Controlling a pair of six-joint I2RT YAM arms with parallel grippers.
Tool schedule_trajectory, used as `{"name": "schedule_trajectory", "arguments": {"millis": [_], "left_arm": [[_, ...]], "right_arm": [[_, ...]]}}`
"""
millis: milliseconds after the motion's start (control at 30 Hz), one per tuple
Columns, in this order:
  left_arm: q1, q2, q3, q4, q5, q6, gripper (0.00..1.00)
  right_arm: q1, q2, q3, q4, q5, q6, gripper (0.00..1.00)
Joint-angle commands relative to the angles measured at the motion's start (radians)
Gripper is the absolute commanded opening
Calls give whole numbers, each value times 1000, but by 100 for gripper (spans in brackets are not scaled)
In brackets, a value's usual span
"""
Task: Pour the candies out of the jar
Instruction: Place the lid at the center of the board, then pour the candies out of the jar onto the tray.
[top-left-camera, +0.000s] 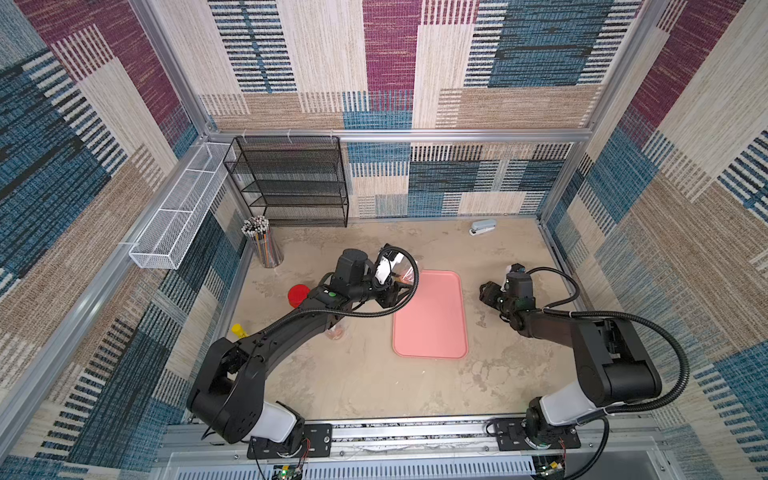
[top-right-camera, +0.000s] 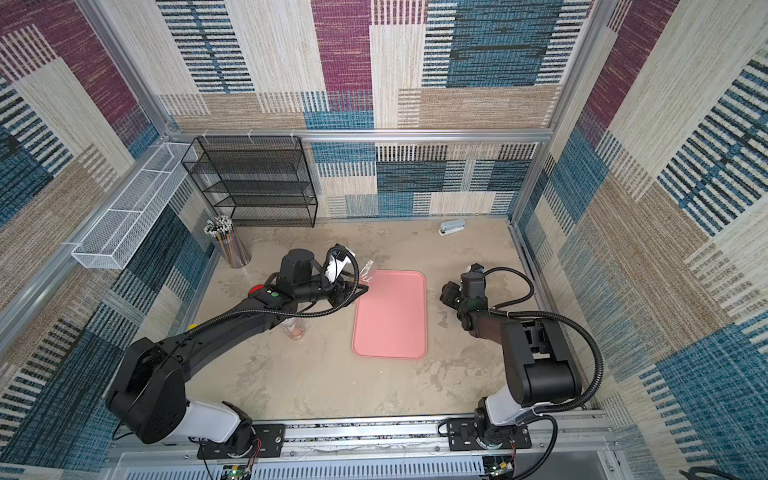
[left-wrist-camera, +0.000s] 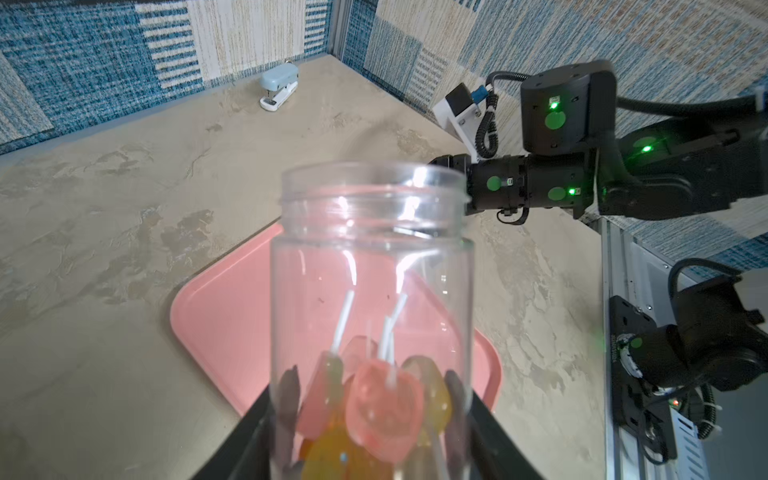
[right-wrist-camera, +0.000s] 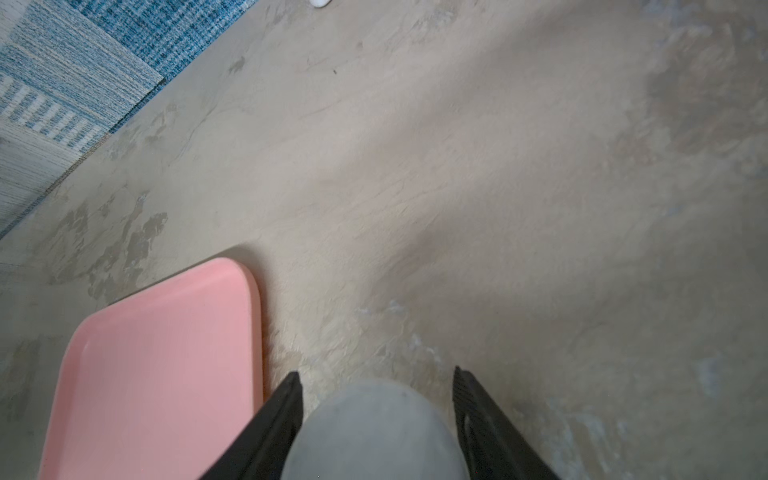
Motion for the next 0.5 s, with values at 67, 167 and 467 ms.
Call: {"name": "schedule_trajectory", "arguments": {"millis": [67, 167, 467], "left_arm": [[-8, 36, 41, -58, 2, 37, 0], [-11, 56, 61, -84, 4, 43, 0], [-24, 122, 173, -233, 24, 111, 0]], "right_arm": [[1, -80, 34, -38, 36, -5, 81], [1, -149, 58, -70, 51, -28, 100], [-9, -297, 121, -106, 44, -72, 100]]}}
